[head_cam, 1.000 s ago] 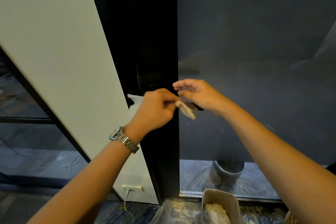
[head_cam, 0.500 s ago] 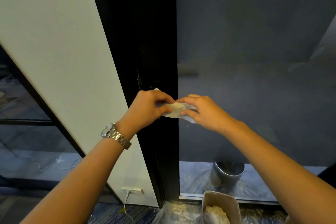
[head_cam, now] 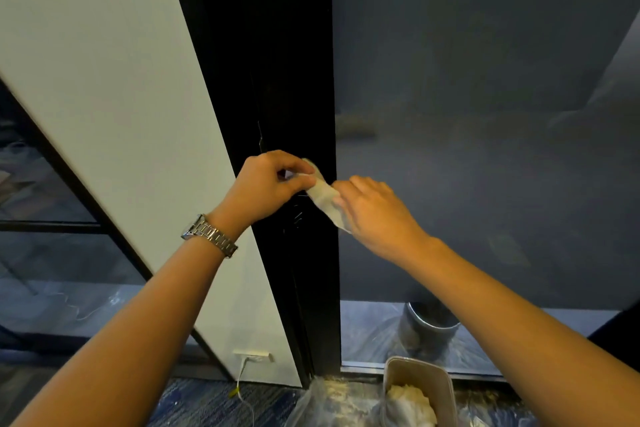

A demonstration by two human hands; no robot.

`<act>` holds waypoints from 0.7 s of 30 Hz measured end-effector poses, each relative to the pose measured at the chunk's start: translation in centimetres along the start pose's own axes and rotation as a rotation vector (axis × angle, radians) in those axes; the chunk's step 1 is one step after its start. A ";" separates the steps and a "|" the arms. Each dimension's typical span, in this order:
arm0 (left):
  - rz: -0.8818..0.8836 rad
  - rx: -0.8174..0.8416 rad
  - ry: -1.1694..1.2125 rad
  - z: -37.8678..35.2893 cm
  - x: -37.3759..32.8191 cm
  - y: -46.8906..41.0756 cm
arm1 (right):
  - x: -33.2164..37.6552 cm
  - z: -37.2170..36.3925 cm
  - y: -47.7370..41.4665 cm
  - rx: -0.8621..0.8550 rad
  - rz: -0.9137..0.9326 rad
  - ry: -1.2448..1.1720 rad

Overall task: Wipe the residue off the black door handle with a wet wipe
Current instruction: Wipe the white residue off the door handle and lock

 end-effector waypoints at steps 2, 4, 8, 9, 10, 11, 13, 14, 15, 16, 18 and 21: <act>-0.015 -0.108 -0.035 0.5 0.1 0.0 | -2.0 0.7 0.5 0.007 -0.067 -0.047; -0.086 -0.243 -0.157 1.9 -0.4 0.0 | -2.9 1.6 0.9 -0.001 -0.130 -0.061; -0.266 -0.267 -0.412 2.4 -1.6 -1.6 | 0.6 1.4 0.1 -0.032 -0.102 0.086; -0.284 -0.227 -0.454 1.8 -1.5 -2.1 | 1.8 0.6 -0.2 -0.012 -0.093 0.102; -0.288 -0.189 -0.483 1.2 -1.2 -2.4 | 2.6 0.2 -0.5 -0.018 -0.100 0.071; -0.277 -0.160 -0.499 0.7 -0.8 -2.6 | 2.9 -0.2 -0.6 -0.015 -0.107 0.042; -0.258 -0.133 -0.510 0.2 -0.1 -2.6 | 2.9 -0.2 -0.7 -0.036 -0.079 0.109; -0.260 -0.133 -0.513 0.1 0.1 -2.6 | 2.5 0.0 -0.6 -0.025 -0.048 0.139; -0.265 -0.133 -0.517 0.1 0.2 -2.6 | 2.1 0.2 -0.5 0.011 -0.014 0.138; -0.268 -0.132 -0.521 0.0 0.2 -2.6 | 1.3 0.3 -0.4 0.010 -0.019 0.080; -0.261 -0.137 -0.519 -0.1 0.3 -2.8 | -0.8 0.5 -0.5 -0.007 -0.149 0.017; -0.249 -0.141 -0.505 -0.3 0.4 -2.9 | 0.6 0.0 -1.3 -0.134 -0.220 0.185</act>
Point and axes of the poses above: each hand's wrist, its own y-axis away from the middle knuckle, its own z-axis out of the back of the hand, x = y × z, the point moved 9 cm from there along -y, towards the middle knuckle, and after that the axes turned 11 degrees about -z, right-handed, at the moved point
